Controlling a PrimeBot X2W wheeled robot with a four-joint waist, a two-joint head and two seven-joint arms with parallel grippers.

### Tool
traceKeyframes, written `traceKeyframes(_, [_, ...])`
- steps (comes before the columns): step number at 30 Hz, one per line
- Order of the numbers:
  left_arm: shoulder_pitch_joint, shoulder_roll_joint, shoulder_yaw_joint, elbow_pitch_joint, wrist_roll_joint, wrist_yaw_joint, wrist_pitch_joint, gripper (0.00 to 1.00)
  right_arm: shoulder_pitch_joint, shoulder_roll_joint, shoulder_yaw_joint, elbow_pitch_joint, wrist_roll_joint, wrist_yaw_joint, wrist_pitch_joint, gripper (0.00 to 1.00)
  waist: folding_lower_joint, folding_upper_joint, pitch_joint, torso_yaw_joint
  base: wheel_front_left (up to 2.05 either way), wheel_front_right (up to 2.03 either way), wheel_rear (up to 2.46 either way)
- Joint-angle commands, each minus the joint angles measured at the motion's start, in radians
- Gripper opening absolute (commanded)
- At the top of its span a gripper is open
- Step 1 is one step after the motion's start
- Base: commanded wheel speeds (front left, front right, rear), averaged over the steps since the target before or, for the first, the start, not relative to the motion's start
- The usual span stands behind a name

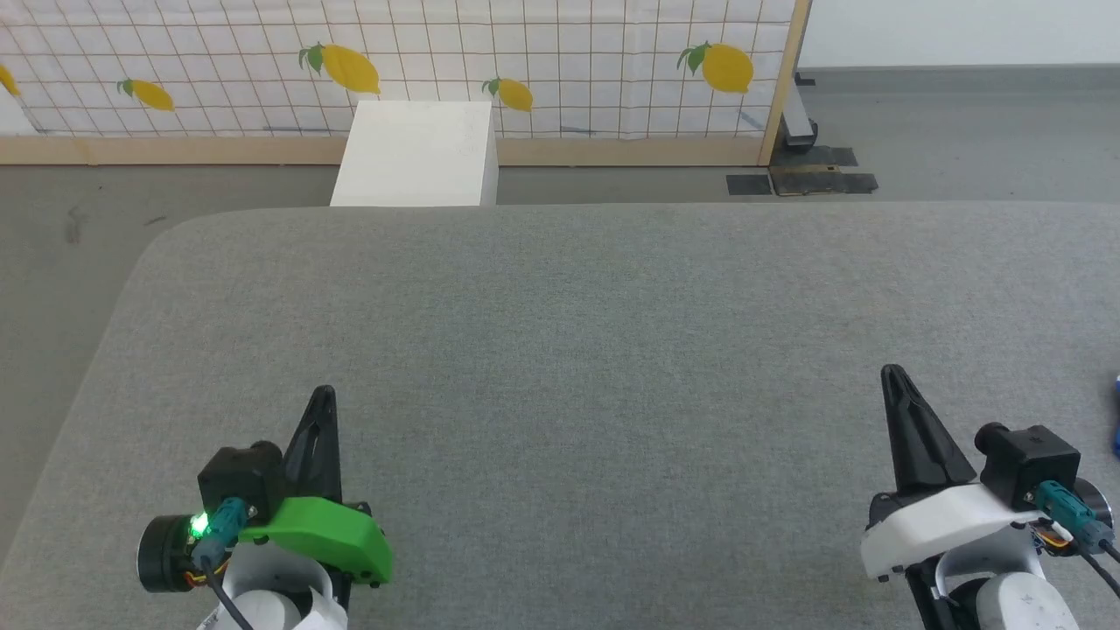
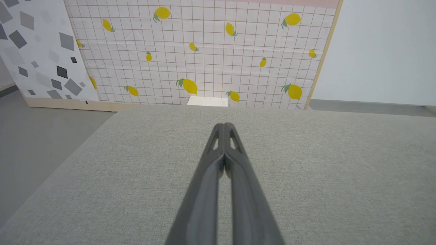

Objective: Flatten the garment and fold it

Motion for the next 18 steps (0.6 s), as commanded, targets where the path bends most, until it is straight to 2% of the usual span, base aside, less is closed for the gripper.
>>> traceKeyframes(1, [0.016,-0.009,0.007,-0.007,0.014,-0.005,0.006,0.0,0.013,0.001,0.004,-0.009,-0.014,-0.001,0.007,0.0,0.0,0.0,0.0,0.0,0.0,0.0,0.0])
traceKeyframes(18, [0.025,-0.033,0.034,-0.029,0.07,-0.018,0.04,0.0,0.02,0.002,0.013,-0.035,-0.042,-0.001,0.038,0.0,0.0,0.0,-0.001,-0.001,0.0,0.0,0.0])
